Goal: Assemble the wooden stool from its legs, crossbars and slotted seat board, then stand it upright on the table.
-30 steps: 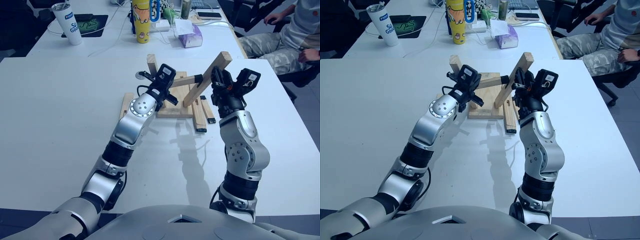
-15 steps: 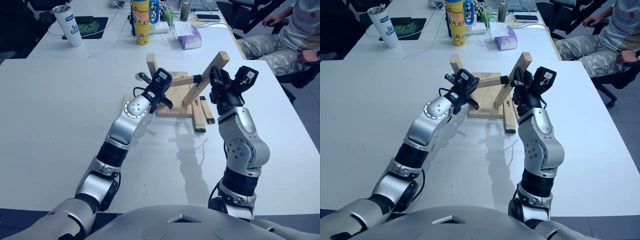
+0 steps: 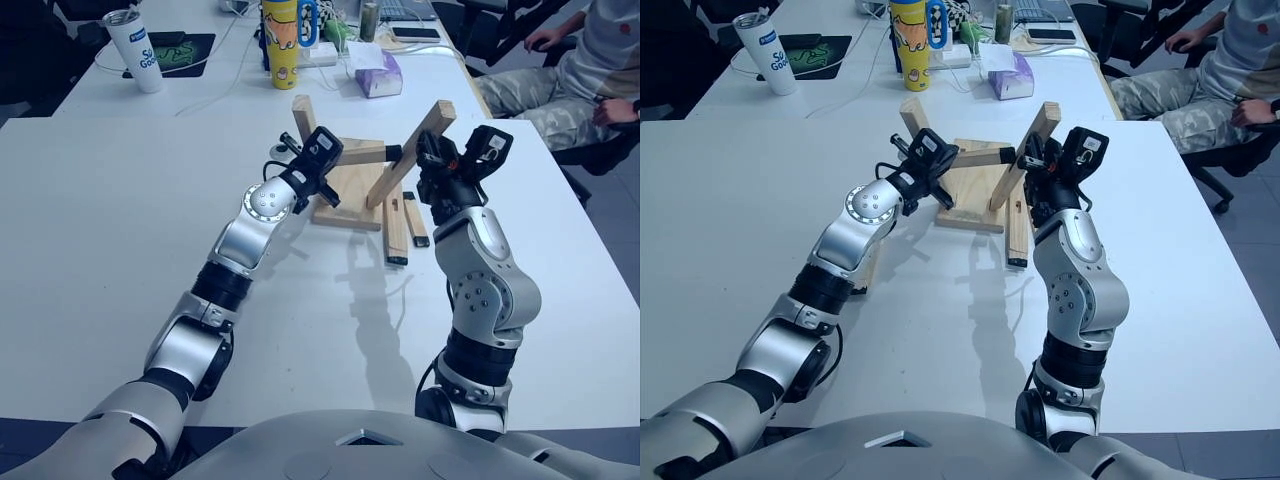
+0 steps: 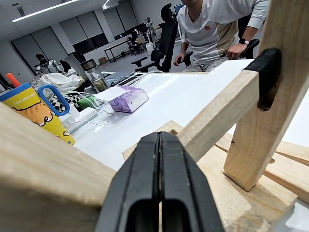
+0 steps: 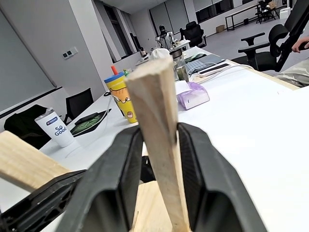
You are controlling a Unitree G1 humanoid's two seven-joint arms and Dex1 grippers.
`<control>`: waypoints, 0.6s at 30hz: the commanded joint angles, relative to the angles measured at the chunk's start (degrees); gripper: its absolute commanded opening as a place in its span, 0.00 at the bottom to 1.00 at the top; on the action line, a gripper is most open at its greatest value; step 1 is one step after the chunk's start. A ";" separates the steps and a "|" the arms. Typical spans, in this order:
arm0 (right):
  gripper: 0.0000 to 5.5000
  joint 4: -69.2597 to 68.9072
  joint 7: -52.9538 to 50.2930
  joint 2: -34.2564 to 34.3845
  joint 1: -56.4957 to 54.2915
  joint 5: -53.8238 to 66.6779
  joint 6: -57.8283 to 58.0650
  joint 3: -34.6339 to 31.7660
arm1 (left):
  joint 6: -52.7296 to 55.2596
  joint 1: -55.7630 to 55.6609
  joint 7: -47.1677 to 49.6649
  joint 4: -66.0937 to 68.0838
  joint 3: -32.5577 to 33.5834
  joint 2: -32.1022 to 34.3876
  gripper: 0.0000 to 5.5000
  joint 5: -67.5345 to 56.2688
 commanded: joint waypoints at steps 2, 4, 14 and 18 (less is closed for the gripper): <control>0.19 -0.88 -1.61 0.59 -0.54 0.76 4.34 0.75 | 6.63 6.95 1.00 10.97 0.61 7.18 0.00 5.41; 0.19 -0.66 -2.09 0.75 -1.39 0.54 4.97 1.14 | 5.89 6.74 2.80 9.44 2.38 5.65 0.00 4.47; 0.19 0.21 -4.15 1.47 -4.64 0.20 8.43 1.07 | 3.05 6.79 7.09 -0.39 6.54 -1.01 0.00 2.42; 0.19 0.44 -4.94 1.46 -5.92 -0.53 9.07 1.23 | 2.88 6.93 7.43 -2.85 7.23 -1.54 0.00 2.46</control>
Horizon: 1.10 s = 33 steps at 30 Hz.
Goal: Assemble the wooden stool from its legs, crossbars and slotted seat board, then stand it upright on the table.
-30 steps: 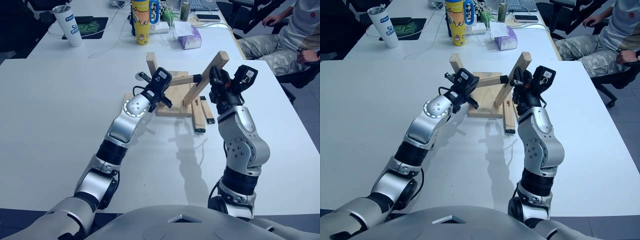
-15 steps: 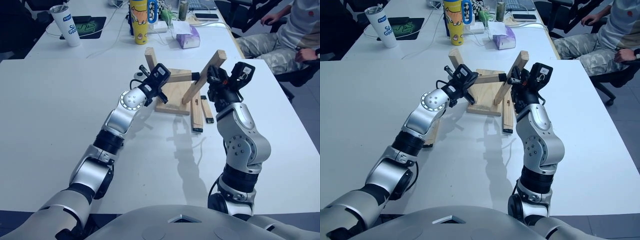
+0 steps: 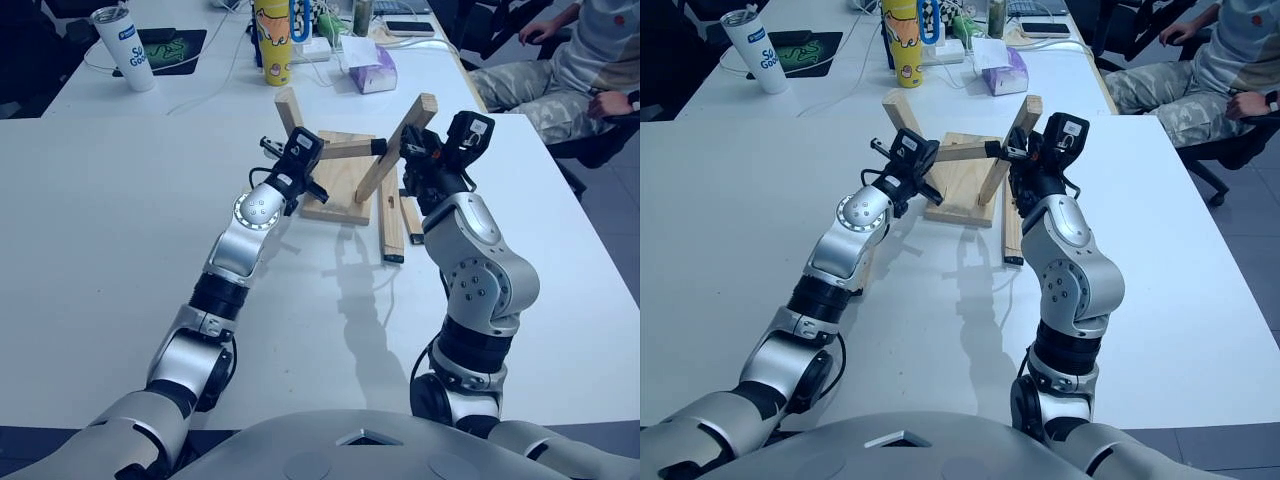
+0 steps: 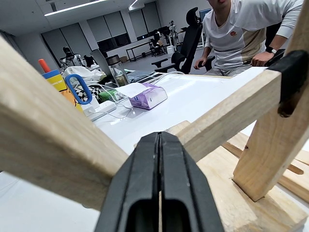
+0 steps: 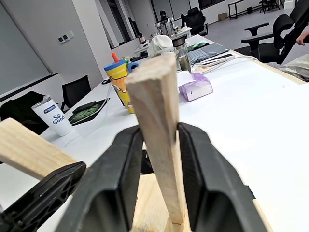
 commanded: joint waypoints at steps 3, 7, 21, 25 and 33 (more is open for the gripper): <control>0.19 0.78 -1.18 -0.17 -1.53 -1.33 1.79 0.47 | 3.49 2.14 1.48 -3.16 3.20 0.70 0.00 0.52; 0.19 0.76 -0.97 -0.39 -2.15 -2.57 1.75 1.56 | 4.13 -0.75 1.34 -7.54 4.88 -0.93 0.00 -0.93; 0.18 1.27 -0.45 0.60 -2.42 -3.70 1.48 2.42 | 11.07 -6.88 -1.80 -8.96 5.54 -2.31 0.00 -4.37; 0.18 1.02 -0.49 0.86 -2.17 -3.82 1.48 2.38 | 8.55 -8.87 -0.62 -4.55 2.72 -0.80 0.00 1.03; 0.18 1.29 -0.07 0.93 -1.81 -4.04 1.37 2.16 | 8.95 -6.13 -8.83 3.59 -4.56 5.13 0.00 7.33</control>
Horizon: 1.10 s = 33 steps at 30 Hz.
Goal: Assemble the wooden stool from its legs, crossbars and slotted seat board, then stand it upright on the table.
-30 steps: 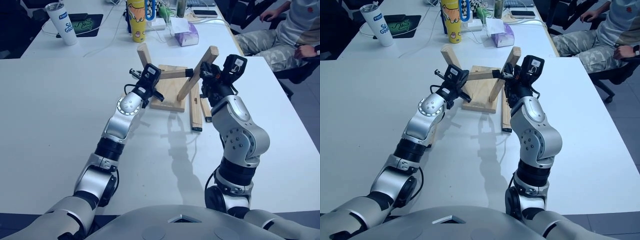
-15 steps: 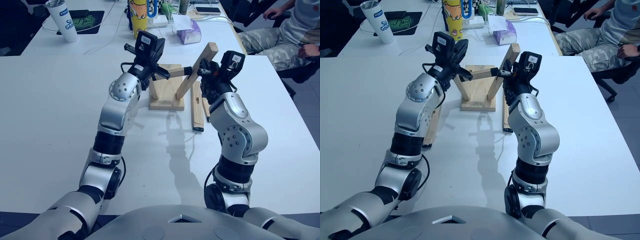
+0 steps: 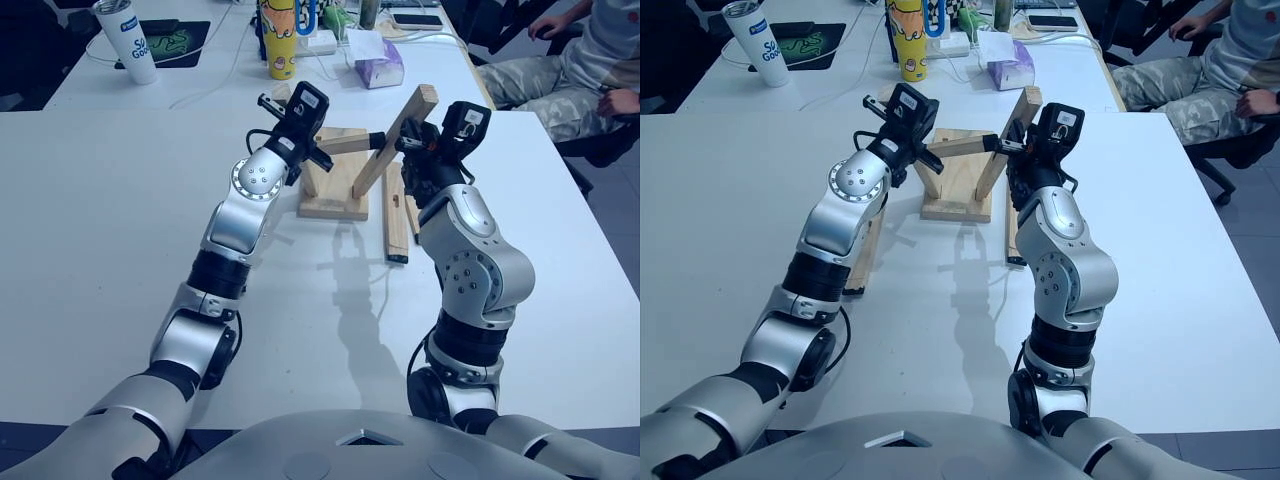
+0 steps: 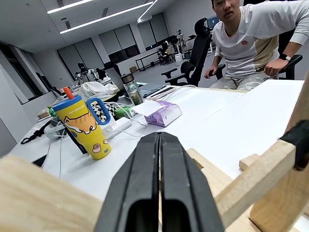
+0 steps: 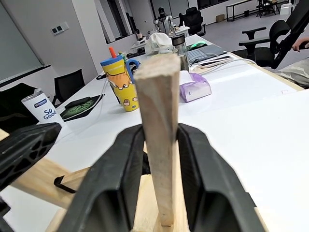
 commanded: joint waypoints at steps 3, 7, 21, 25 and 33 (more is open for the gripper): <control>0.18 0.95 0.63 0.37 0.07 0.19 0.59 -0.40 | 10.12 3.25 -10.73 10.42 -9.59 7.73 0.00 7.55; 0.18 1.56 0.96 0.17 -0.26 0.16 -0.01 -0.58 | 7.70 2.80 -8.56 13.16 -8.57 7.19 0.00 7.50; 0.18 1.73 1.35 -0.03 0.00 0.08 0.21 -0.56 | -16.62 -1.94 2.54 7.25 2.97 -0.51 0.00 0.71; 0.18 1.55 1.33 -0.06 0.24 0.05 0.38 -0.57 | -12.62 -0.95 -2.83 9.30 0.47 0.86 0.00 1.24; 0.18 2.09 1.86 -0.64 -0.25 0.16 0.69 -0.94 | 1.93 2.90 -10.87 16.95 -9.56 6.56 0.00 10.92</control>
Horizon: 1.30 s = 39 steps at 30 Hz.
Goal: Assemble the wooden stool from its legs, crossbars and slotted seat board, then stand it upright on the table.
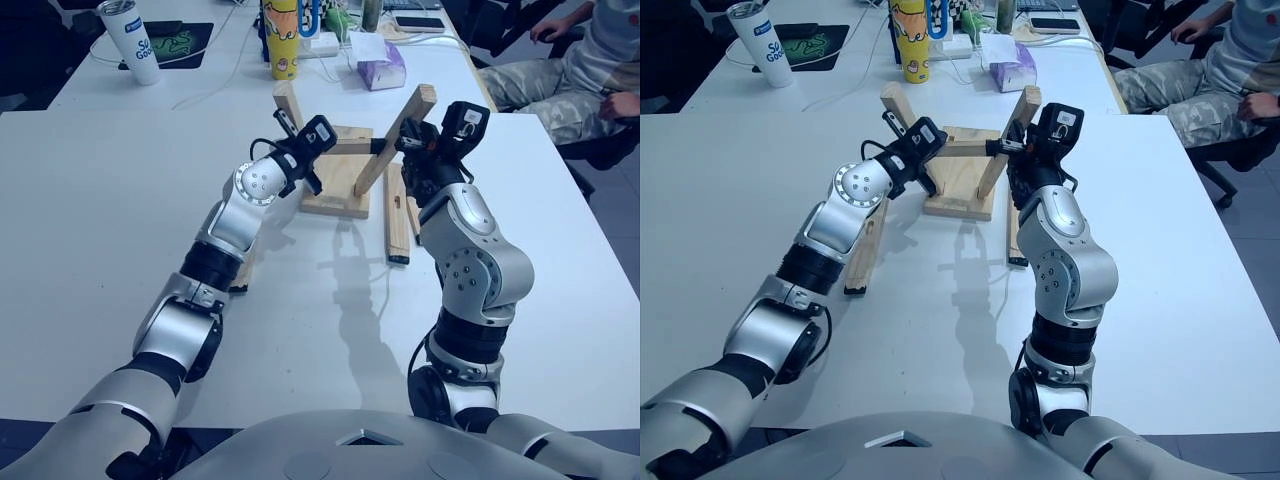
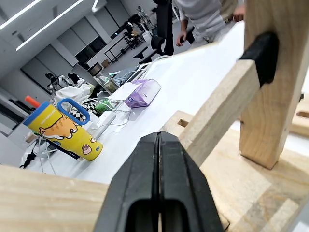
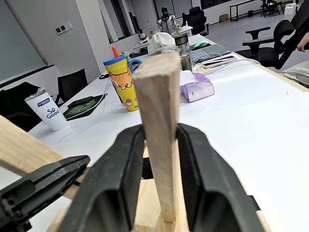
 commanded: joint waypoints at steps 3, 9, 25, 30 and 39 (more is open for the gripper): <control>0.18 0.63 0.69 -0.39 0.13 0.32 1.59 -0.28 | 3.18 4.01 4.12 6.66 1.13 0.15 0.00 1.54; 0.18 0.75 1.09 -0.59 0.15 0.21 1.80 -0.18 | -8.71 0.74 13.07 1.95 9.13 -4.56 0.00 -4.06; 0.17 1.66 1.21 -0.74 -0.53 -0.15 1.22 -0.51 | -3.78 6.26 5.10 12.41 -1.92 -2.04 0.00 6.65; 0.17 2.03 1.47 -1.38 -0.74 -0.09 0.90 -1.15 | 1.76 3.68 1.18 7.59 0.72 -2.12 0.00 3.26; 0.17 2.51 1.84 -1.88 -0.80 -0.43 0.43 -0.81 | -9.98 0.50 10.10 -0.91 13.82 -7.95 0.00 -8.85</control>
